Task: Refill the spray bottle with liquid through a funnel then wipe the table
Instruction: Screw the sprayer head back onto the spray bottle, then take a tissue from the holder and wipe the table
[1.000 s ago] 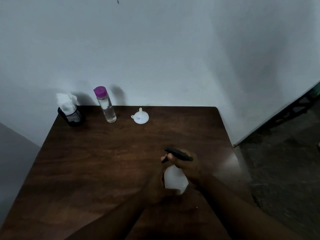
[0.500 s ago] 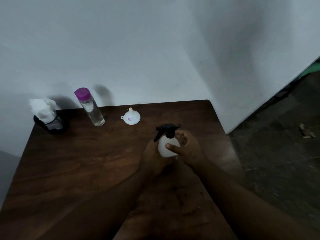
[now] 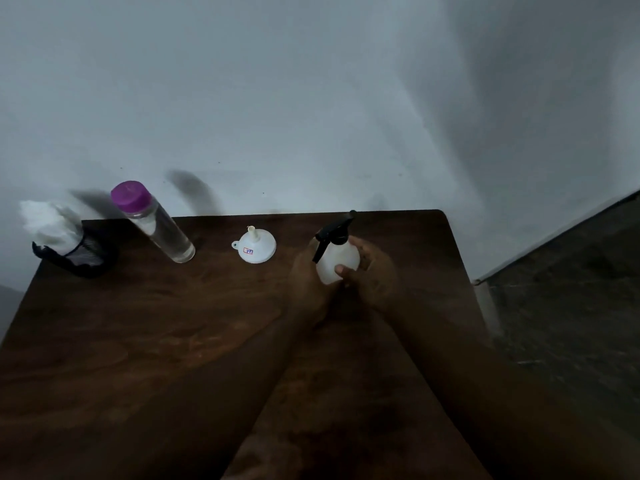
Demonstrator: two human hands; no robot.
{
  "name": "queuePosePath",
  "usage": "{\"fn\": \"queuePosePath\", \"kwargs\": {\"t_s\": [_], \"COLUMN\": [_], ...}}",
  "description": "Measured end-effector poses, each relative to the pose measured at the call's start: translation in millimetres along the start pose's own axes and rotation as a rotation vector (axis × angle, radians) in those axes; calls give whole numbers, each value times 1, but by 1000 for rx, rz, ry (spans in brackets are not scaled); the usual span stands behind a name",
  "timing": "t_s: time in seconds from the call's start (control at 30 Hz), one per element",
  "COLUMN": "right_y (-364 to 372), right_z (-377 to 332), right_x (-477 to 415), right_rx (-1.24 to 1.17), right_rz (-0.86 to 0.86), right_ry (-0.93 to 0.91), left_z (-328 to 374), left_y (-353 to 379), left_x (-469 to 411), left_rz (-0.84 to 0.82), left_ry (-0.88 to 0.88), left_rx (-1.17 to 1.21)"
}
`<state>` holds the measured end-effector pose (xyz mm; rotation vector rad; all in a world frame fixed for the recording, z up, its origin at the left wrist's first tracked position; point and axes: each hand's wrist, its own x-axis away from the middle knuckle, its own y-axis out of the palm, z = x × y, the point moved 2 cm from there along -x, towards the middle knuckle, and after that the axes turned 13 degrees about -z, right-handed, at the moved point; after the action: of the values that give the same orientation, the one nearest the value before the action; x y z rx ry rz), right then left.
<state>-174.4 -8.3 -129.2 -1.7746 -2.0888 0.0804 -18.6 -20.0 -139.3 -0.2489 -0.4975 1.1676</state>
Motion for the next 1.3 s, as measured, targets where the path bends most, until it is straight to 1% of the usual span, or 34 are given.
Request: {"fn": "queuePosePath", "kwargs": {"t_s": [0.13, 0.23, 0.4, 0.63, 0.77, 0.97, 1.03, 1.07, 1.13, 1.17, 1.23, 1.3], "right_y": [-16, -23, -26, -32, -34, -33, -34, -35, -34, -34, -29, -18], "right_z": [7, 13, -4, -6, 0, 3, 11, 15, 10, 7, 2, -7], "right_x": [-41, -65, -76, -86, -90, -90, -89, -86, -67, -57, -33, -10], "right_rx": [117, 149, 199, 271, 246, 218, 176, 151, 104, 121, 213, 259], "right_rz": [-88, -155, -205, -255, -283, -307, -275, -230, -100, -21, 161, 278], "right_ry": [-74, -110, -118, -135, -122, -92, -76, -59, -7, 6, -17, -73], "left_z": [-13, -45, -52, -26, -21, -11, -7, -6, -4, -2, 2, 10], "left_y": [-5, -1, -3, -10, -10, -11, -12, -12, -14, -16, -19, -21], "left_x": [-35, -64, -71, -55, -52, -49, -43, -41, -32, -25, -11, 9], "left_rz": [12, 30, 69, 144, 168, 158, 151, 141, 116, 115, 120, 128], "left_ry": [37, 27, 12, 27, 1, -42, -51, -66, -99, -100, -87, -78], "left_rx": [2, -31, -1, 39, 25, -78, -120, -141, -197, -231, -270, -269]}}
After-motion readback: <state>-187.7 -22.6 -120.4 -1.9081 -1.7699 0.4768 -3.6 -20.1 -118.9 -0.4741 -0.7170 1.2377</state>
